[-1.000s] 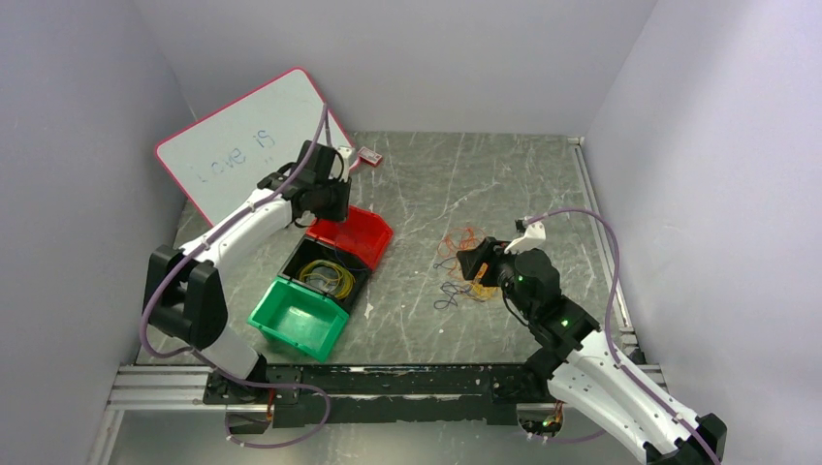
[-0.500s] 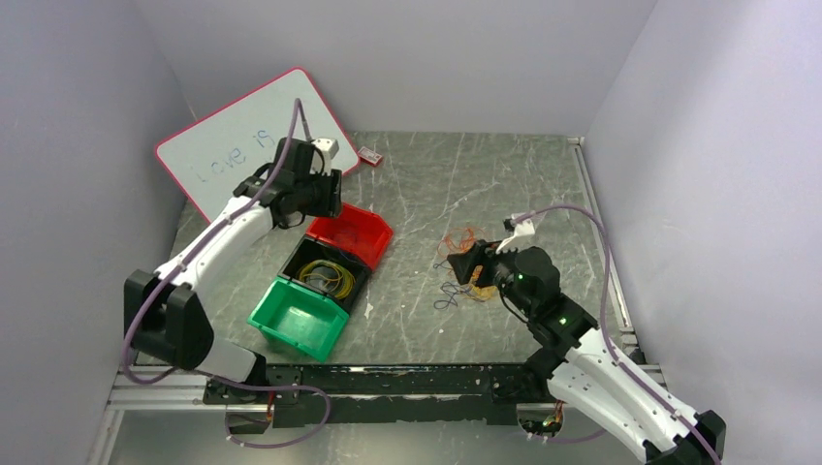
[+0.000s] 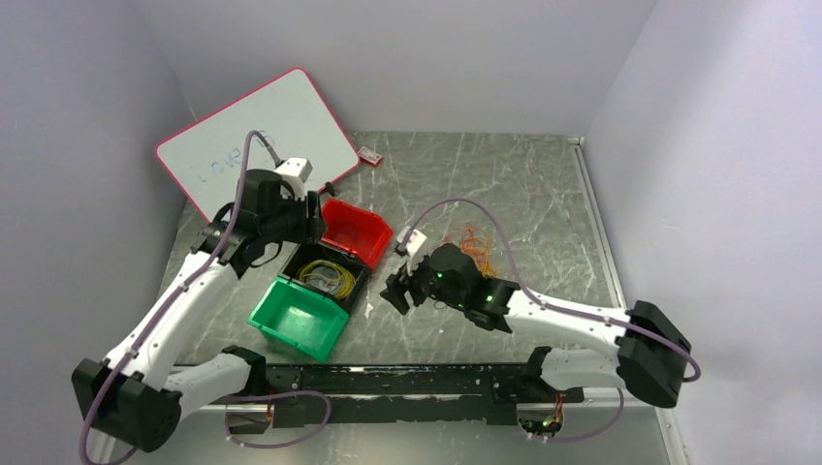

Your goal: Untangle the cables

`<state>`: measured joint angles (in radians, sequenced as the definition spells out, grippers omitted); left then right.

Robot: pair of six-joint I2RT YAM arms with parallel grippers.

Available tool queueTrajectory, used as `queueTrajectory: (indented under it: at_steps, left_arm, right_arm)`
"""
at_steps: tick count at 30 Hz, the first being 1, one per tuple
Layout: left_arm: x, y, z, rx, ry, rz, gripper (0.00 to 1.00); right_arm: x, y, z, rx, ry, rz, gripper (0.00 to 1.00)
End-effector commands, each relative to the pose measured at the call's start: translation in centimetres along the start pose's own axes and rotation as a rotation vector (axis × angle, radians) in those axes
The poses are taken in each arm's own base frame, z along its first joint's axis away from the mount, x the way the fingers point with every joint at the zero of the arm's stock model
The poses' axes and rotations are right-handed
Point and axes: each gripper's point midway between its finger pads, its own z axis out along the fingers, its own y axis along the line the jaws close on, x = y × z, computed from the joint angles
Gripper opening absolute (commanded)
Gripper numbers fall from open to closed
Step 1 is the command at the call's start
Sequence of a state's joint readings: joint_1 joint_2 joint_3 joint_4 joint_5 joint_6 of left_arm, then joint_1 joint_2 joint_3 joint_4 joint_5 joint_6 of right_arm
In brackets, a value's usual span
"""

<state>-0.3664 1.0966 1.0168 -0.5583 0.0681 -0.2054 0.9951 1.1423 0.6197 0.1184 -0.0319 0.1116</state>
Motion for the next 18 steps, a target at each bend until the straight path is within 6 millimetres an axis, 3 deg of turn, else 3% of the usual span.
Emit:
queueTrajectory:
  at_steps: [1,5,11,18]
  left_arm:
    - [0.7,0.7,-1.2,-0.025,-0.027,-0.022,0.59]
    - [1.6,1.0,-1.5,-0.03,-0.027,-0.015,0.59]
    - [2.8,0.8,-1.4,-0.005,-0.02,-0.024,0.58]
    - [3.0,0.9,-1.8,-0.005,-0.032,-0.011,0.58]
  right_arm:
    - [-2.3,0.3,2.3,-0.026,-0.122,-0.176,0.73]
    - [-2.8,0.1,4.5,-0.032,-0.15,-0.274,0.73]
    - [-1.2,1.6,7.3,-0.161,-0.165,-0.493,0.68]
    - [0.5,0.8,9.5,-0.197,-0.104,-0.595,0.62]
